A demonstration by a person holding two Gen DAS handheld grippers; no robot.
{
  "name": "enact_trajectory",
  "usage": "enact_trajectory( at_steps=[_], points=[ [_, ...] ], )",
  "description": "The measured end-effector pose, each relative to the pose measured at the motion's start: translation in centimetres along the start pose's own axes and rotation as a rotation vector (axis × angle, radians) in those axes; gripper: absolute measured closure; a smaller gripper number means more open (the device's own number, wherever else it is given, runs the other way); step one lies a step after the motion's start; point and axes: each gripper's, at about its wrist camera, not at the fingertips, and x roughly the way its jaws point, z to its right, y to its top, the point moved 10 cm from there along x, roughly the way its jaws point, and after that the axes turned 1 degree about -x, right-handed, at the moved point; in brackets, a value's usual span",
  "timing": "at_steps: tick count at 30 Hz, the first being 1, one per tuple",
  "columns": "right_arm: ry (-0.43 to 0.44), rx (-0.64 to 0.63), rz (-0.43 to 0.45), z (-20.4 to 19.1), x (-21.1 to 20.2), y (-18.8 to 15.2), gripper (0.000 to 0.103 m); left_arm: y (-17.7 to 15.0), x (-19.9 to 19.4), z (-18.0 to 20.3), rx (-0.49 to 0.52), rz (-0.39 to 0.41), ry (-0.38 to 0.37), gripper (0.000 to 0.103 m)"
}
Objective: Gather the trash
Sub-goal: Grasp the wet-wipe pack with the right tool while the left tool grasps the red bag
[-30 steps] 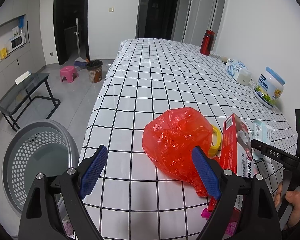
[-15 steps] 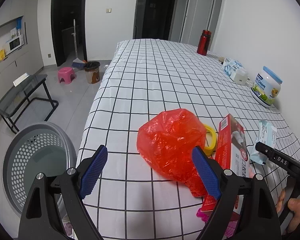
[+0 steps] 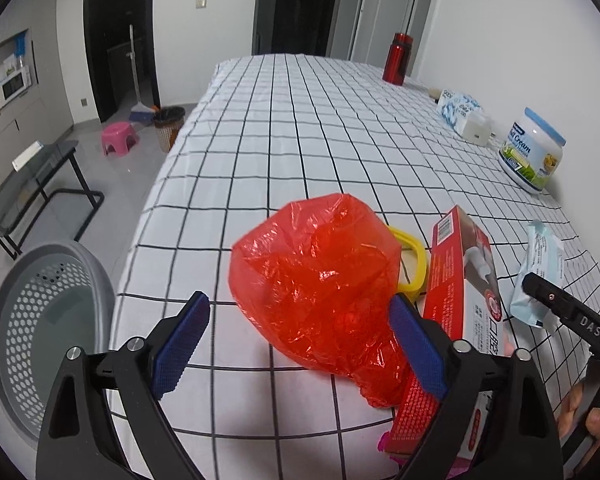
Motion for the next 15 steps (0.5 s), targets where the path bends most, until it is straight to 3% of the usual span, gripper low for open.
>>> enact_trajectory(
  at_steps=[3, 5, 9, 12, 15],
  points=[
    [0.006, 0.006, 0.003, 0.1, -0.1, 0.0, 0.048, -0.3, 0.6, 0.4, -0.002, -0.023, -0.023, 0.042],
    [0.01, 0.008, 0.004, 0.1, -0.1, 0.0, 0.048, -0.4, 0.7, 0.5, -0.003, -0.028, -0.029, 0.049],
    [0.015, 0.006, 0.007, 0.0, -0.2, 0.0, 0.047, -0.6, 0.6, 0.9, -0.001, -0.036, -0.056, 0.08],
    [0.017, 0.001, 0.01, -0.2, -0.4, -0.1, 0.048, -0.5, 0.2, 1.0, 0.004, -0.027, -0.062, 0.09],
    [0.019, -0.002, 0.014, -0.4, -0.7, -0.2, 0.048, -0.2, -0.7, 0.8, 0.005, -0.007, -0.064, 0.094]
  ],
)
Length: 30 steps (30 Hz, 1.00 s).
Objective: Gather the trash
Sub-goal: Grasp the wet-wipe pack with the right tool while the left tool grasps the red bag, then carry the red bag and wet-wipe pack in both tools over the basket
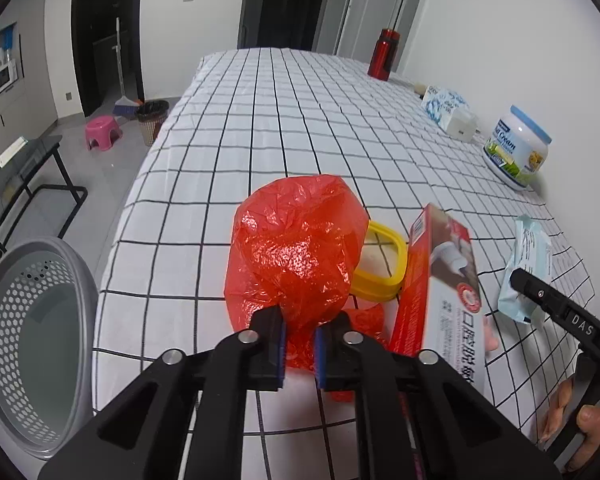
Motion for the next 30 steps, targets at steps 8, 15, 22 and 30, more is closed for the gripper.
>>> enact_trajectory(
  at_steps=[8, 15, 22, 30],
  points=[
    [0.009, -0.017, 0.022, -1.0, -1.4, 0.1, 0.048, 1.7, -3.1, -1.0, 0.011, 0.083, 0.035, 0.095],
    [0.028, -0.042, 0.052, -2.8, -3.2, 0.5, 0.048, 2.5, -5.9, -2.6, 0.018, 0.143, 0.078, 0.095],
    [0.07, -0.085, 0.068, -6.0, -4.4, 0.4, 0.048, 2.2, -7.9, -4.8, 0.001, 0.172, 0.12, 0.095],
    [0.142, -0.168, 0.054, -11.8, -4.5, -0.6, 0.048, 1.0, -10.4, -8.7, -0.039, 0.199, 0.169, 0.095]
  ],
)
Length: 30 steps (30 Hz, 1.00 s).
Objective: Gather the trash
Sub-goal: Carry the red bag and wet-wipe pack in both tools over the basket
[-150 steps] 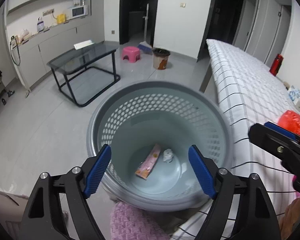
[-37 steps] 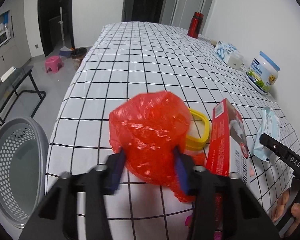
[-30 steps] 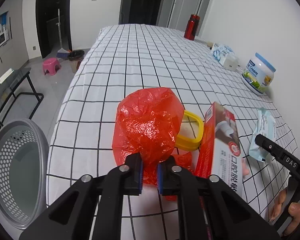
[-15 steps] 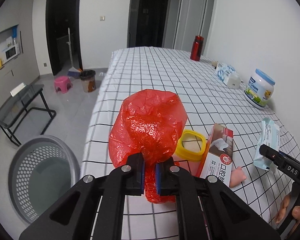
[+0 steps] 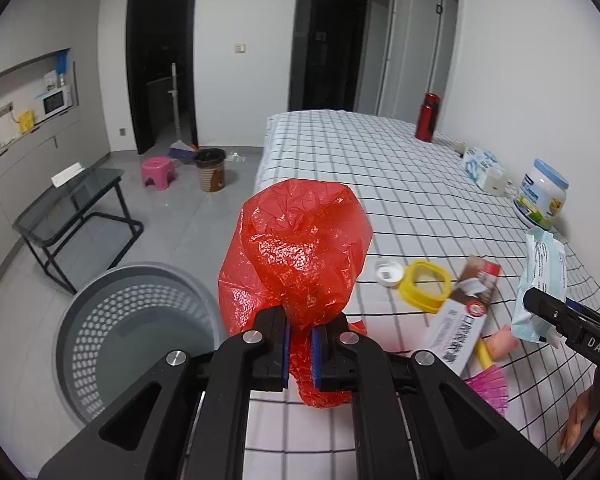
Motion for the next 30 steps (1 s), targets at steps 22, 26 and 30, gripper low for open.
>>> enact_trajectory(
  at_steps=[22, 26, 30],
  points=[
    [0.252, -0.301, -0.154, -21.5, 7.2, -4.1, 0.048, -3.9, -1.8, -15.3, -0.141, -0.021, 0.197, 0.095],
    [0.285, -0.349, -0.191, -24.9, 9.0, -4.8, 0.048, -4.7, -1.3, -17.8, -0.169, -0.038, 0.223, 0.095],
    [0.304, -0.39, -0.227, -27.5, 10.8, -5.8, 0.048, -5.5, -0.5, -19.8, -0.194, -0.056, 0.248, 0.095]
  ],
)
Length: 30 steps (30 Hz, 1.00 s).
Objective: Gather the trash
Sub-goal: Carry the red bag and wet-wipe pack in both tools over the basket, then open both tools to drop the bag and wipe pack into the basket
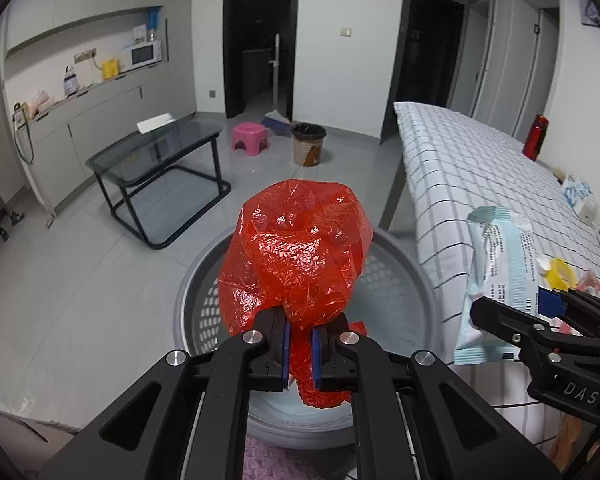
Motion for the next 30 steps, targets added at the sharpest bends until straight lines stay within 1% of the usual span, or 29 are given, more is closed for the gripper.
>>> enact_trajectory(
  at_steps=[7, 14, 21, 30],
  points=[
    [0.025, -0.043, -0.06, -2.4, 4.0, 0.5, 0.048, -0.8, 2.2, -2.0, -0.024, -0.041, 0.021, 0.095],
    [0.034, -0.051, -0.099, -2.6, 6.7, 0.8, 0.048, -1.3, 3.8, -3.3, -0.042, -0.071, 0.034, 0.095],
    [0.035, -0.057, -0.133, -2.5, 8.1, 0.0, 0.048, -2.1, 5.2, -4.1, -0.058, -0.103, 0.041, 0.095],
    [0.052, -0.044, -0.151, -2.5, 8.6, -0.4, 0.047, -2.4, 6.1, -4.3, -0.065, -0.129, 0.035, 0.095]
  ],
)
